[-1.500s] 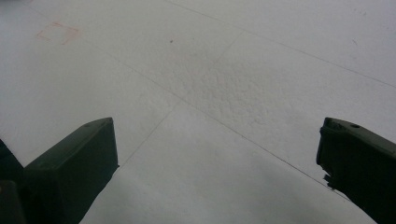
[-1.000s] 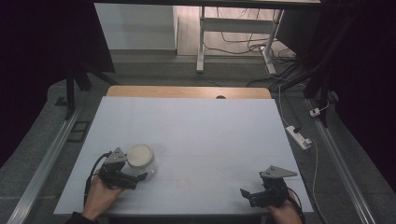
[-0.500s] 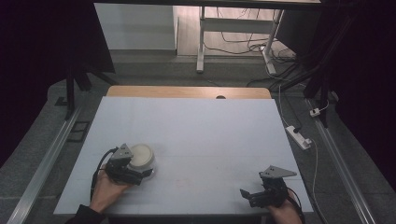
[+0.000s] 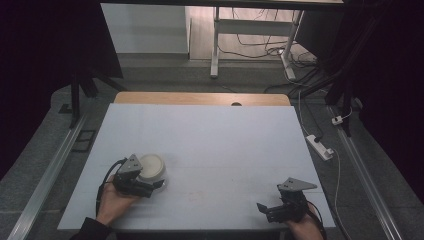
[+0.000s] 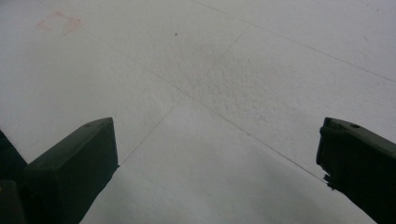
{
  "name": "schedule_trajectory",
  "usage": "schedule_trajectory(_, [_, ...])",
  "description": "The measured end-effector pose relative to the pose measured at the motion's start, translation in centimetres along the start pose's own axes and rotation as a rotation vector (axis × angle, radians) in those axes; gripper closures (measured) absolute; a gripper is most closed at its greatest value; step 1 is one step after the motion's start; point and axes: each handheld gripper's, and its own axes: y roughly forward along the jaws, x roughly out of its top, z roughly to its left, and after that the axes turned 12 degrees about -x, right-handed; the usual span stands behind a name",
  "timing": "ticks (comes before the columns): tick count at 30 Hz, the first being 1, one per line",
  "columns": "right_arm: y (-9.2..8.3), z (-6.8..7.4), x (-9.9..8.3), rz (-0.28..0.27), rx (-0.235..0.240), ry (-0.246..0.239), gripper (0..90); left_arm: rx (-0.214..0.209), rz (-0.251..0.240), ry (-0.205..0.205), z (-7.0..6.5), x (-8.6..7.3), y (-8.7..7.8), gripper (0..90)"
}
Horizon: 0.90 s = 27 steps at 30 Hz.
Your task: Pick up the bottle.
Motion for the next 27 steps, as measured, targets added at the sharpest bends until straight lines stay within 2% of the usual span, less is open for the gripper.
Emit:
schedule_trajectory(13, [0.0, 0.0, 0.0, -0.001, 0.003, -0.007, 0.0, 0.015, 0.032, -0.028, -0.2, 0.5, 0.0, 7.4])
schedule_trajectory(27, [0.0, 0.0, 0.0, -0.002, 0.001, -0.006, 0.0, 0.009, 0.027, 0.000, -0.7, 1.9, -0.7, 7.4])
